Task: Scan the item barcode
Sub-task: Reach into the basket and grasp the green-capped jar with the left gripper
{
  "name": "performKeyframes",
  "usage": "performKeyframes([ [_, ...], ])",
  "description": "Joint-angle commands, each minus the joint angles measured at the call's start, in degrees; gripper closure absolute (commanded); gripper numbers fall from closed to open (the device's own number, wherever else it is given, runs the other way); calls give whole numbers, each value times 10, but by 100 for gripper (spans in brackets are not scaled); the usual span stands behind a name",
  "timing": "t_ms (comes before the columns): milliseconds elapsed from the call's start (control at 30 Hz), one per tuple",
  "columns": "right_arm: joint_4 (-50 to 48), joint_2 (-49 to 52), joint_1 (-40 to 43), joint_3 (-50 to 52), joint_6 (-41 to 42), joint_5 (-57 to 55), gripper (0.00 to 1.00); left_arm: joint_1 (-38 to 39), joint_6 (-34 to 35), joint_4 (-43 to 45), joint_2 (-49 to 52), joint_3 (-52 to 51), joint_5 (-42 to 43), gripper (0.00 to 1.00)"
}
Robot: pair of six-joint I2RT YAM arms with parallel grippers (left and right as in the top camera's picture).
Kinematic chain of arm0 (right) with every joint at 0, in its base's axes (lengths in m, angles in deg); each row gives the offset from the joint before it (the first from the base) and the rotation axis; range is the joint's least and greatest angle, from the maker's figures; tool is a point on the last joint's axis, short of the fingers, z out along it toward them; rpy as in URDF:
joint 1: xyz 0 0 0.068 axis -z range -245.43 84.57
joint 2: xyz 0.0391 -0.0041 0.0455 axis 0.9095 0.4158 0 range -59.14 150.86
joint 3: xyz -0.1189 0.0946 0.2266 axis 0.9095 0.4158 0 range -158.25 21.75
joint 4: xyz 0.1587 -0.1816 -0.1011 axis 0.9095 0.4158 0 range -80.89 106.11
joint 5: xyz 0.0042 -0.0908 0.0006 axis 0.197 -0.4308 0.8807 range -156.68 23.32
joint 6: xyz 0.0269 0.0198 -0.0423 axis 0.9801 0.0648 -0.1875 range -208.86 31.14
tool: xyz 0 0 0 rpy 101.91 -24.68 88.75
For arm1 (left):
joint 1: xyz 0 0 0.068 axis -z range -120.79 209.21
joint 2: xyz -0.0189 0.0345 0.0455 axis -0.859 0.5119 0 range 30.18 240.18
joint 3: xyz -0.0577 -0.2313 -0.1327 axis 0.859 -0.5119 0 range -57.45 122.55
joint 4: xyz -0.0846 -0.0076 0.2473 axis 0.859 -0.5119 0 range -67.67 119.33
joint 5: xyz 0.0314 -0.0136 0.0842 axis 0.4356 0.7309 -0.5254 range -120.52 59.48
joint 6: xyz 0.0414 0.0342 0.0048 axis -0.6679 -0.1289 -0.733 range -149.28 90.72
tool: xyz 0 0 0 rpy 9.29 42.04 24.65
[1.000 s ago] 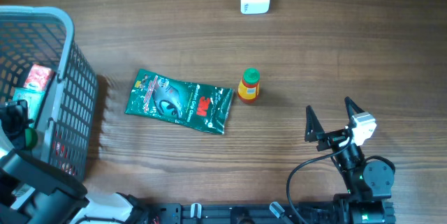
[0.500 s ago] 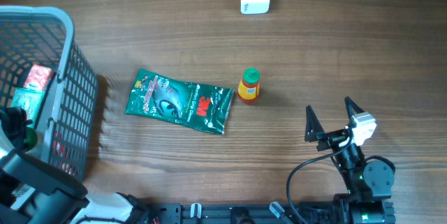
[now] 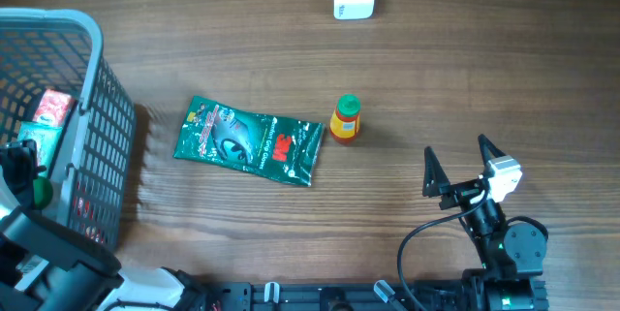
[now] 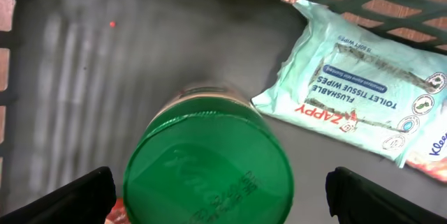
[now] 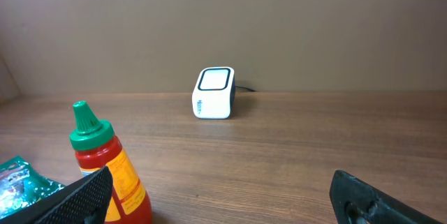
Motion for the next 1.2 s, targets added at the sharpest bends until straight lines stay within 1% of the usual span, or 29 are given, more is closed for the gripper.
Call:
performKeyframes([
  [0, -1, -3, -2, 1, 9, -10, 0, -3, -3, 12, 5, -19, 2, 0],
  [233, -1, -3, -2, 1, 9, -10, 0, -3, -3, 29, 8, -38, -11, 1],
  [433, -1, -3, -2, 1, 8, -10, 0, -3, -3, 40, 19, -51, -15, 16],
  [467, -1, -3, -2, 1, 9, -10, 0, -3, -3, 40, 21, -51, -15, 20],
  [533, -1, -3, -2, 1, 8, -10, 0, -3, -3, 40, 21, -51, -15, 32],
  [633, -1, -3, -2, 1, 9, -10, 0, -3, -3, 36, 18, -50, -14, 46],
  [667, -1, -3, -2, 1, 9, -10, 0, -3, -3, 33, 15, -49, -12, 48],
  [867, -1, -3, -2, 1, 9, -10, 0, -3, -3, -31, -29, 26, 43, 50],
  [1000, -1, -3, -2, 1, 9, -10, 0, -3, -3, -78, -72, 107, 107, 50],
  [1067, -1, -3, -2, 1, 9, -10, 0, -3, -3, -92, -93, 142, 137, 50],
  [1167, -1, -3, -2, 1, 9, -10, 0, -3, -3, -103, -137, 198, 204, 49],
])
